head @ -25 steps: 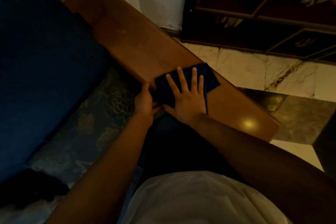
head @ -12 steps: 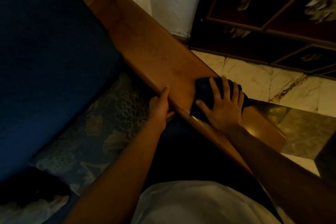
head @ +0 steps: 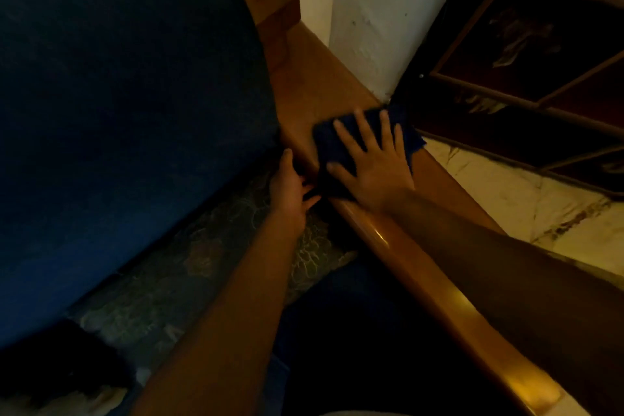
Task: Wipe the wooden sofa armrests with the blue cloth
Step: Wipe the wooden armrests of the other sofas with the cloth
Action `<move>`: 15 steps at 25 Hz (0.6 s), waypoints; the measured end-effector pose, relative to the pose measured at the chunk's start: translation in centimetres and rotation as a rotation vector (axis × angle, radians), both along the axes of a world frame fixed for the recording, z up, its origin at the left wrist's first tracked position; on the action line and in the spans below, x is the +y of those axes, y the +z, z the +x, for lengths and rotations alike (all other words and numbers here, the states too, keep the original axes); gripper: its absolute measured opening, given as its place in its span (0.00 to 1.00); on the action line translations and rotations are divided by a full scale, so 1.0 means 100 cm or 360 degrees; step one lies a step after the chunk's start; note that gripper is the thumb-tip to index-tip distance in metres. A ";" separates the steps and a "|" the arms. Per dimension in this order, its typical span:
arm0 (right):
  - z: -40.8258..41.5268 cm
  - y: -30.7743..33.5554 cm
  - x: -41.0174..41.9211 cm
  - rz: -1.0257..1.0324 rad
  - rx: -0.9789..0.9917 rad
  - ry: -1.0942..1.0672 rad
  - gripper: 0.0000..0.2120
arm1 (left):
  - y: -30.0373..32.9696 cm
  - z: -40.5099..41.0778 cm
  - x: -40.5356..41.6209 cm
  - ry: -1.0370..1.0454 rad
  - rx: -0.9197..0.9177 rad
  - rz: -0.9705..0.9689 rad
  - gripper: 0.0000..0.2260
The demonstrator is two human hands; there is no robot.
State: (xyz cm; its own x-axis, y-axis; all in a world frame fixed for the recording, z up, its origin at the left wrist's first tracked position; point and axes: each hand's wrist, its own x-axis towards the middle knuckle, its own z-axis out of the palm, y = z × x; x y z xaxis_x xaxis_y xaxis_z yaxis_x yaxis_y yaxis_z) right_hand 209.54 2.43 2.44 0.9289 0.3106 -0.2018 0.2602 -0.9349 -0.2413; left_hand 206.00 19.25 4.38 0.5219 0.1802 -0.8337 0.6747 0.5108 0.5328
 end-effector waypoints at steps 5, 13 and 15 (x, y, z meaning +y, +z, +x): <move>-0.031 0.001 -0.054 -0.0079 0.0080 -0.0077 0.36 | 0.002 0.024 -0.003 -0.0043 0.0126 0.0048 0.26; 0.134 -0.006 0.089 0.0013 0.0115 -0.0356 0.37 | -0.009 0.034 0.016 0.0209 0.0038 -0.0014 0.24; 0.115 -0.005 0.089 -0.0074 0.0062 -0.0146 0.34 | -0.009 0.037 0.020 0.0223 0.0039 -0.0013 0.23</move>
State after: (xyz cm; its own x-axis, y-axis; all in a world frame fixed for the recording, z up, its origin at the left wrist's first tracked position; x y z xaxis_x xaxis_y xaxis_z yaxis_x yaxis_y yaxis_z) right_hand 221.02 11.28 1.89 0.9442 0.2141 -0.2502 0.1643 -0.9648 -0.2054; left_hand 209.69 21.20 3.48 0.4716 0.2429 -0.8477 0.6094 0.6051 0.5124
